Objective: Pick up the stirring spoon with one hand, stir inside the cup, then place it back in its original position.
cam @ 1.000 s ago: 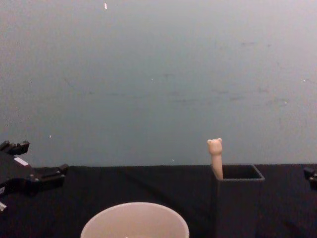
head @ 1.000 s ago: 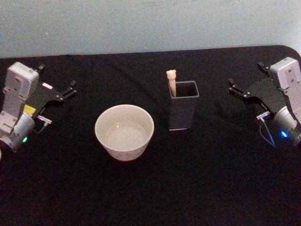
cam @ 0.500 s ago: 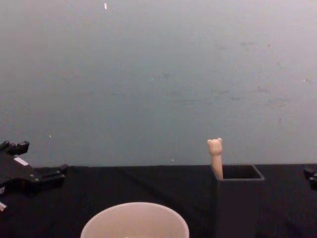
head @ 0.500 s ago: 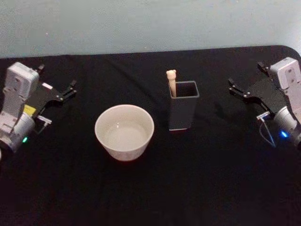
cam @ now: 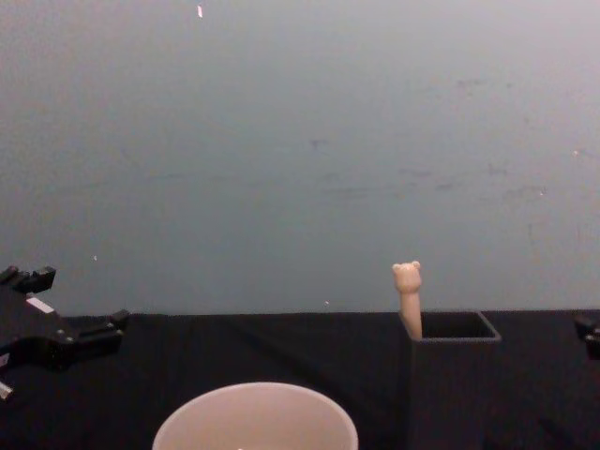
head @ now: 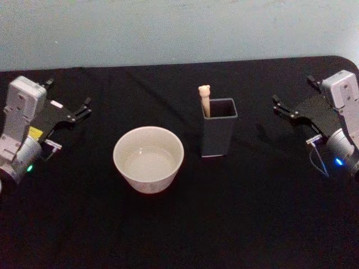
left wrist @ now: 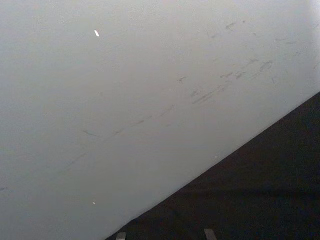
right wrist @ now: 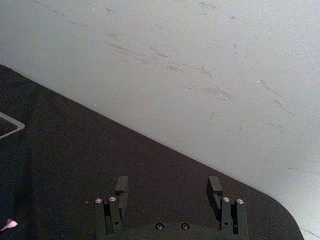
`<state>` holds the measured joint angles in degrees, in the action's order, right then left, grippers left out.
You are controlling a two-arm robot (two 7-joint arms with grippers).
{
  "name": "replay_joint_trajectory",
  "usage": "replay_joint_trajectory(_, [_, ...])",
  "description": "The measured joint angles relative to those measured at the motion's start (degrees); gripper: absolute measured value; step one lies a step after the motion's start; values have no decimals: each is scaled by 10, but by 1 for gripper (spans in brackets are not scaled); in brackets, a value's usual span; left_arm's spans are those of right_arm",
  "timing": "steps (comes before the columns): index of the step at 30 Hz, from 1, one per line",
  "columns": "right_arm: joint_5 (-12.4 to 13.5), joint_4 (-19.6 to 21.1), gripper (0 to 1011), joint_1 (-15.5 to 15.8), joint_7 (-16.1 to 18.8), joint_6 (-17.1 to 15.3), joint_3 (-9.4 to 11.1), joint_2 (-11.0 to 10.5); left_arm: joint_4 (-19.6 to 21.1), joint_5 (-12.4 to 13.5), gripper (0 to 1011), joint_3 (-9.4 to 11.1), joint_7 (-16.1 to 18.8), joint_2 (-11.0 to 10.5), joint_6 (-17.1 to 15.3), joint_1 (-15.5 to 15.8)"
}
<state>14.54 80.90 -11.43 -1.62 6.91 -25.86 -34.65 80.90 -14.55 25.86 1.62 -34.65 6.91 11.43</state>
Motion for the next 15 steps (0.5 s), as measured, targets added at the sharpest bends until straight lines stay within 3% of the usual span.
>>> replay_joint_trajectory(15, [0,0,1000,0,0,0,0,0,0,0,1001,0,0,0,0,0])
